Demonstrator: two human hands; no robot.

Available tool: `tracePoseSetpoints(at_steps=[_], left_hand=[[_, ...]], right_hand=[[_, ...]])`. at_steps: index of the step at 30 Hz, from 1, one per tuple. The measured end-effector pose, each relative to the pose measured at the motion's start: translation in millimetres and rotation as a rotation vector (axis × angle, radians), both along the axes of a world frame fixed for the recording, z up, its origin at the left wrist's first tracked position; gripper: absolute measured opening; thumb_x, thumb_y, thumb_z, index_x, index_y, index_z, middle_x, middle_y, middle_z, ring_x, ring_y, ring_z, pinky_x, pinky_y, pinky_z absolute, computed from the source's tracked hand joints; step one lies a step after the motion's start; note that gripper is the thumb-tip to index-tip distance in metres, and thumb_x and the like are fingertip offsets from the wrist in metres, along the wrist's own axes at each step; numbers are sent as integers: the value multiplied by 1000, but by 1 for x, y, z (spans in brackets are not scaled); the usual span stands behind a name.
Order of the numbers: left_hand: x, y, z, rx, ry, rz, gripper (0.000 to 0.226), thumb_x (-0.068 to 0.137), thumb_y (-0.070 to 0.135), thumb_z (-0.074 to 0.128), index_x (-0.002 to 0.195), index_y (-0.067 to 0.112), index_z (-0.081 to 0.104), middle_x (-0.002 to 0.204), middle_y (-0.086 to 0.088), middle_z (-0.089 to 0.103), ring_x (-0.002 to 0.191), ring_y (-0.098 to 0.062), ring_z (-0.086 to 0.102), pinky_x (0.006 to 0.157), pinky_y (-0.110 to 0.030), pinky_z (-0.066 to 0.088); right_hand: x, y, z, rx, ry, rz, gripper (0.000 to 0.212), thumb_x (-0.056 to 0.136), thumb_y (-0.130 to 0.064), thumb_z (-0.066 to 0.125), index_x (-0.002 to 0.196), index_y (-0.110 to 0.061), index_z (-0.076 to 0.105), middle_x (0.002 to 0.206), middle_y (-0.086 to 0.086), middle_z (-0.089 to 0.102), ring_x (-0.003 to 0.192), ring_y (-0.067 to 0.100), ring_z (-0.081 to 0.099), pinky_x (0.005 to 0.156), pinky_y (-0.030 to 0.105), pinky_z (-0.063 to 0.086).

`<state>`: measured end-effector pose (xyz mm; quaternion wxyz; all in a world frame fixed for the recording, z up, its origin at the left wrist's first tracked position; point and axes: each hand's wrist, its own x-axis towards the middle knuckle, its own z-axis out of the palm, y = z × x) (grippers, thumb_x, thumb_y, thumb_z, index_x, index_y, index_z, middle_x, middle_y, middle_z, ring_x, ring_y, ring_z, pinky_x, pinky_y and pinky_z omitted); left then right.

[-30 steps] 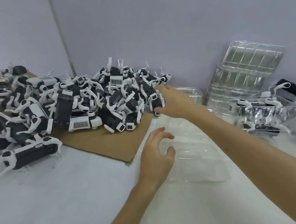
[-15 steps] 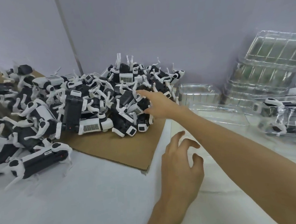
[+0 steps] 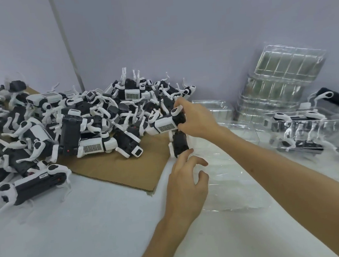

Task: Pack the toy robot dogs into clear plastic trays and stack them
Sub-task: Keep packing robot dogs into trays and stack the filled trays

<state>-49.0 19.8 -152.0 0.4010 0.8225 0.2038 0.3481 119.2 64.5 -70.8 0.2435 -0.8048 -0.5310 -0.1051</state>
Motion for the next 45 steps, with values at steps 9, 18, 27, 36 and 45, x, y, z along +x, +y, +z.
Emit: tracePoseSetpoints(at_steps=[9, 18, 27, 36, 45], left_hand=[[0, 5, 0, -52, -54, -38, 28, 86, 3, 58, 102, 25, 65, 136, 14, 51, 130, -1, 43, 106, -23, 36], [-1, 3, 1, -109, -54, -132, 44, 81, 8, 60, 117, 32, 56, 121, 25, 55, 120, 11, 44, 94, -4, 34], [-4, -1, 4, -48, -45, -177, 39, 76, 18, 58, 113, 30, 59, 117, 22, 56, 119, 6, 47, 91, -5, 35], [-4, 0, 2, -15, -49, -175, 31, 82, 25, 55, 112, 31, 60, 117, 24, 57, 116, 2, 50, 88, -14, 39], [-4, 0, 1, 18, -48, -173, 36, 82, 29, 57, 118, 31, 57, 117, 24, 59, 114, 0, 53, 89, -19, 40]], right_hand=[[-5, -63, 43, 528, 826, -14, 35, 82, -12, 74, 112, -19, 60, 91, -2, 68, 57, 2, 60, 55, 17, 51], [-6, -194, 23, 717, 1348, 138, 32, 97, -18, 52, 125, -23, 67, 85, 4, 64, 58, 12, 42, 56, 22, 47], [-15, -236, -12, 848, 1394, 197, 34, 78, -12, 67, 111, -18, 61, 83, 0, 51, 68, 8, 48, 56, 19, 45], [-14, -247, -11, 872, 1007, -109, 37, 83, -42, 64, 97, -8, 64, 62, -5, 48, 48, 8, 37, 47, 24, 32], [-26, -234, -22, 677, 848, -182, 41, 77, -56, 62, 70, -18, 73, 61, -5, 55, 60, 4, 48, 61, 24, 35]])
